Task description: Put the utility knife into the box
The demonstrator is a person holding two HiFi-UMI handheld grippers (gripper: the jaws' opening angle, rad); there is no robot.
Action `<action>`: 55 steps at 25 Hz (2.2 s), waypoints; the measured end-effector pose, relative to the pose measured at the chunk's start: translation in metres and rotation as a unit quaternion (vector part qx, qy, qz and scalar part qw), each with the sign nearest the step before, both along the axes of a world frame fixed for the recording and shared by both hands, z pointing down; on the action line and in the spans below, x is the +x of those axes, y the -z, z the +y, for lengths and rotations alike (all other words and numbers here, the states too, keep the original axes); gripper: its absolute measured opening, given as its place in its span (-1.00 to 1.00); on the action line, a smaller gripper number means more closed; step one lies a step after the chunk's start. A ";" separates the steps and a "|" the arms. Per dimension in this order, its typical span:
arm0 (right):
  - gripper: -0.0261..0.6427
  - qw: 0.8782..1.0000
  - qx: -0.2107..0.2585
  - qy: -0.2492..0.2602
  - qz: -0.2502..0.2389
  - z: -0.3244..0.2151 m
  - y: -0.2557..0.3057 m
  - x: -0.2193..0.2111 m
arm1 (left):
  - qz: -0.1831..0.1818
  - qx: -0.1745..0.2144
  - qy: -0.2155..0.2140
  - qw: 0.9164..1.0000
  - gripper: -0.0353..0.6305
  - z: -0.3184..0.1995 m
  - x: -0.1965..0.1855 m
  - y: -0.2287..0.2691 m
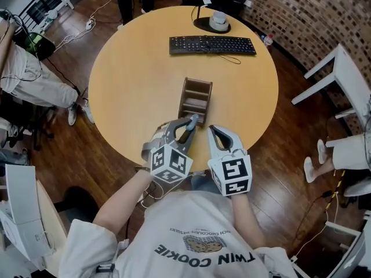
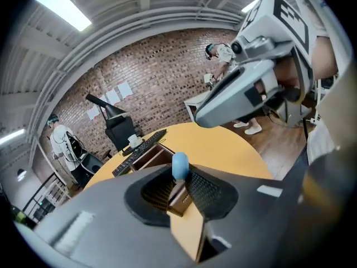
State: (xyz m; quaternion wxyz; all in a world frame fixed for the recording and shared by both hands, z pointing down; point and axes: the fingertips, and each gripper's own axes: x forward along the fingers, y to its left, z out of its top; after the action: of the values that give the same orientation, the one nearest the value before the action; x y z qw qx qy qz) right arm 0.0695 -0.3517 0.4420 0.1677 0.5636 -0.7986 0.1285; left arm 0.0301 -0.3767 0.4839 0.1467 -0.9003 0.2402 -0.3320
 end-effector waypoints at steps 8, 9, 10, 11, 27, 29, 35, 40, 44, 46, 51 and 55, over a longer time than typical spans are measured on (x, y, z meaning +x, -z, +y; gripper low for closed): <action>-0.92 1.000 -0.008 -0.003 -0.011 -0.008 -0.007 0.016 | -0.087 0.012 -0.102 0.991 -0.67 -0.007 0.020 -0.029; -0.92 1.000 -0.009 -0.004 -0.011 -0.009 -0.008 0.018 | -0.097 0.014 -0.113 0.989 -0.67 -0.007 0.020 -0.032; -0.92 1.000 -0.010 -0.005 -0.012 -0.010 -0.008 0.019 | -0.107 0.016 -0.122 0.987 -0.67 -0.008 0.021 -0.035; -0.92 1.000 -0.011 -0.006 -0.012 -0.011 -0.009 0.021 | -0.114 0.018 -0.129 0.985 -0.67 -0.009 0.022 -0.038; -0.92 1.000 -0.022 -0.008 -0.015 -0.017 -0.016 0.029 | -0.189 0.057 -0.198 0.960 -0.66 -0.014 0.034 -0.072; -0.92 1.000 -0.024 -0.008 -0.015 -0.017 -0.016 0.031 | -0.202 0.067 -0.203 0.956 -0.66 -0.015 0.036 -0.074; -0.92 1.000 -0.025 -0.005 -0.012 -0.016 -0.019 0.027 | -0.212 0.072 -0.207 0.952 -0.57 -0.015 0.036 -0.079; -0.92 1.000 -0.021 0.000 -0.004 -0.010 -0.014 0.017 | -0.202 0.065 -0.191 0.958 -0.48 -0.011 0.027 -0.074; -0.92 1.000 -0.015 0.002 -0.002 -0.004 -0.011 0.012 | -0.186 0.071 -0.172 0.965 -0.48 -0.010 0.022 -0.064; -0.92 1.000 -0.014 0.004 0.000 0.000 -0.010 0.008 | -0.177 0.071 -0.161 0.968 -0.48 -0.010 0.018 -0.057; -0.92 1.000 -0.010 0.010 0.005 0.015 -0.004 -0.009 | -0.145 0.069 -0.138 0.977 -0.49 0.003 0.002 -0.038; -0.92 1.000 -0.004 0.019 0.010 0.031 0.000 -0.031 | -0.119 0.076 -0.128 0.982 -0.61 0.026 -0.014 -0.025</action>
State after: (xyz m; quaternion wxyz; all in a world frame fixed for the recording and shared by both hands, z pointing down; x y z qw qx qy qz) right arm 0.0384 -0.3203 0.4416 0.1807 0.5492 -0.8066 0.1229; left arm 0.0158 -0.3505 0.5090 0.2840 -0.8636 0.1283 -0.3963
